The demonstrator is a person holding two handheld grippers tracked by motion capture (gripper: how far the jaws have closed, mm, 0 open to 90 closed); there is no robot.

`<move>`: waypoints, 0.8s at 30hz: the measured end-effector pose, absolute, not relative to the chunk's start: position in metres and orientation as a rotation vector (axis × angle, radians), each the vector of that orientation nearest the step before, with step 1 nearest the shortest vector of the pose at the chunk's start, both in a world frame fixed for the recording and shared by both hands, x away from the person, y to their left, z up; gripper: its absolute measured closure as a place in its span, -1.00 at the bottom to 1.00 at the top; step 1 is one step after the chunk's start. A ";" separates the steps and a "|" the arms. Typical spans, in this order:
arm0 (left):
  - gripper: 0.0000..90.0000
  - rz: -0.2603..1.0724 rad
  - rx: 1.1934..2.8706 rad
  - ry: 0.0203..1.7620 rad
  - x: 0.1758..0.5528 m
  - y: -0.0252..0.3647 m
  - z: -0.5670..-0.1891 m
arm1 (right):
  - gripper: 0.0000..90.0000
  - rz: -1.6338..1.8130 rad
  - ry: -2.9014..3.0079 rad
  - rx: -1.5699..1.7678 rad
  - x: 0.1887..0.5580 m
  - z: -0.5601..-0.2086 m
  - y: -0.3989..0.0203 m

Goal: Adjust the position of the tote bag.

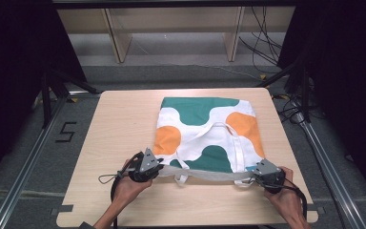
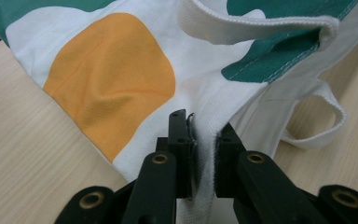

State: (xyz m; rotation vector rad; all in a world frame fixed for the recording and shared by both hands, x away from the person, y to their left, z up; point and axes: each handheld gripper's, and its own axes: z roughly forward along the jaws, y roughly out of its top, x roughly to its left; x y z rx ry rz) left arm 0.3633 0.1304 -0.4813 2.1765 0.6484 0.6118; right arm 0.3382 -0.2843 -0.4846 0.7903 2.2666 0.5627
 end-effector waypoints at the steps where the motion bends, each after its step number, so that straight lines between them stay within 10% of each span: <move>1: 0.83 0.610 2.180 0.647 0.363 0.132 -0.480 | 0.85 0.575 2.259 0.775 0.337 -0.481 -0.286; 24: 0.89 0.587 2.068 0.668 0.345 0.145 -0.458 | 0.96 0.872 2.203 0.831 0.306 -0.445 -0.290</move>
